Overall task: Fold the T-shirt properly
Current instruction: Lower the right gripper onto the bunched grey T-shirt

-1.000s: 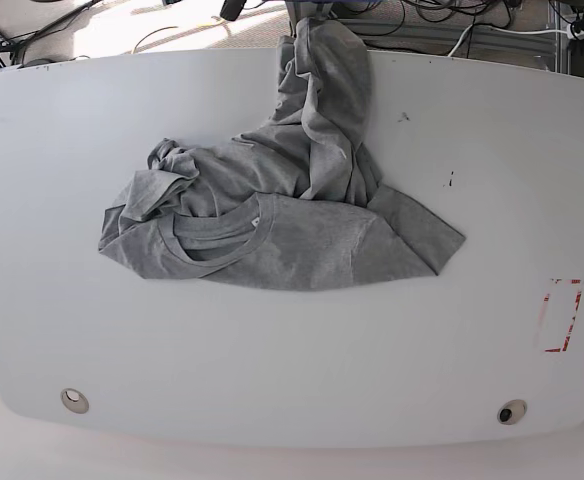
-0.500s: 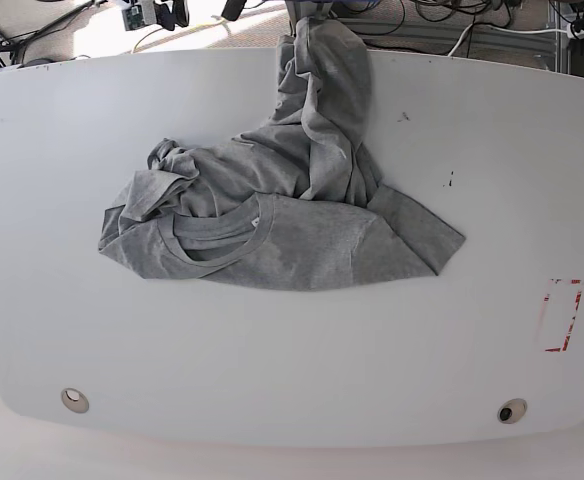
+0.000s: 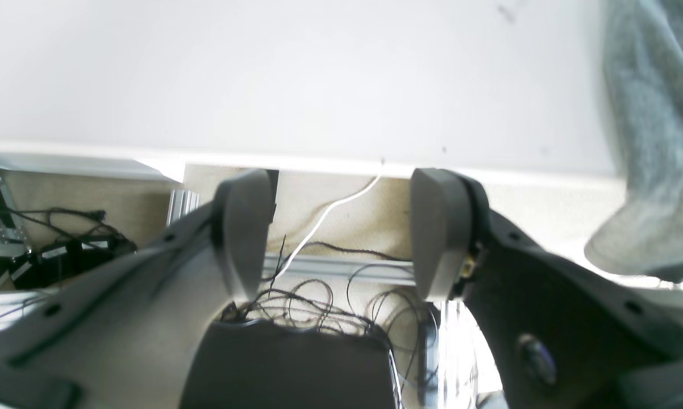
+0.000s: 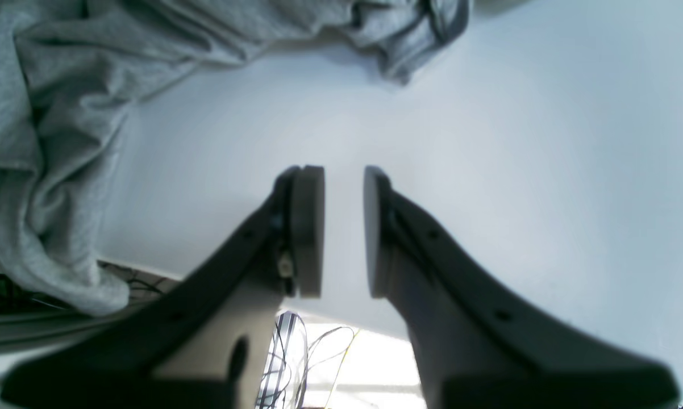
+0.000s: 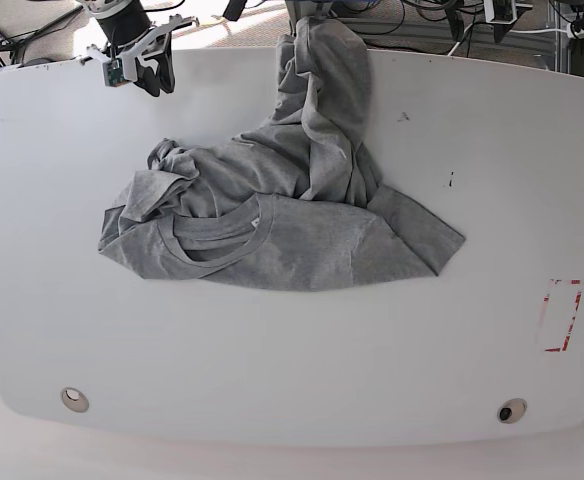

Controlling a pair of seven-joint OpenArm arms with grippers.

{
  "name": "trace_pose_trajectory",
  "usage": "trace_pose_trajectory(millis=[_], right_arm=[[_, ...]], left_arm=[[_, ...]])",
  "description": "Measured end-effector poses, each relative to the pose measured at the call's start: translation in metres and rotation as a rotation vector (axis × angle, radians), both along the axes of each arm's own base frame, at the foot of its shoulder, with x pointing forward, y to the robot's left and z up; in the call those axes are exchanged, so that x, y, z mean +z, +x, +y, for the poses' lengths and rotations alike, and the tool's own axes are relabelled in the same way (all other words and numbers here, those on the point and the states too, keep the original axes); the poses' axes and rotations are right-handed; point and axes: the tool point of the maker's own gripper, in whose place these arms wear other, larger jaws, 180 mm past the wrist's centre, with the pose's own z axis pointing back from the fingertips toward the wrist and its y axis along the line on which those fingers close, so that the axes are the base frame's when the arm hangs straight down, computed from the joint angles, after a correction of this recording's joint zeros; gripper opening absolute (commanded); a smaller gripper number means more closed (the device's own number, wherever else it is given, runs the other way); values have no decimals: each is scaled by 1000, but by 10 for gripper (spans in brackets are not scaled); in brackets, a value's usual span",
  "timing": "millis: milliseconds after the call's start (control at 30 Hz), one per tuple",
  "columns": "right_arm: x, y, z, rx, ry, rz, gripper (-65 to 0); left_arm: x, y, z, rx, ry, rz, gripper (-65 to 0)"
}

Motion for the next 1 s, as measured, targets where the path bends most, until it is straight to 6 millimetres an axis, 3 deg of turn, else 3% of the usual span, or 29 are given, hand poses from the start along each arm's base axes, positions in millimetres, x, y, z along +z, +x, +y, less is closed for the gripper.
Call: trace_pose_trajectory(millis=[133, 200, 367, 600, 700, 900, 1000], right_arm=[[4, 22, 4, 10, 0, -34, -357], [2, 36, 11, 34, 0, -32, -320], [12, 72, 20, 65, -3, -81, -312], [23, 113, 61, 199, 11, -117, -311], [32, 128, 88, 276, 35, -140, -311], [27, 144, 124, 430, -1, -119, -311], [6, 145, 136, 502, -75, -81, -311]], left_arm=[[0, 16, -14, -23, -37, -39, -178], [1, 25, -17, -27, -40, -62, -144], [3, 46, -15, -27, -36, -103, -138], [-7, 74, -15, -20, -43, -80, -138], [-11, 78, -15, -24, -46, -54, -138], [-14, 83, -17, -97, -28, -26, -138], [-15, 82, -15, -96, -22, -15, -138]])
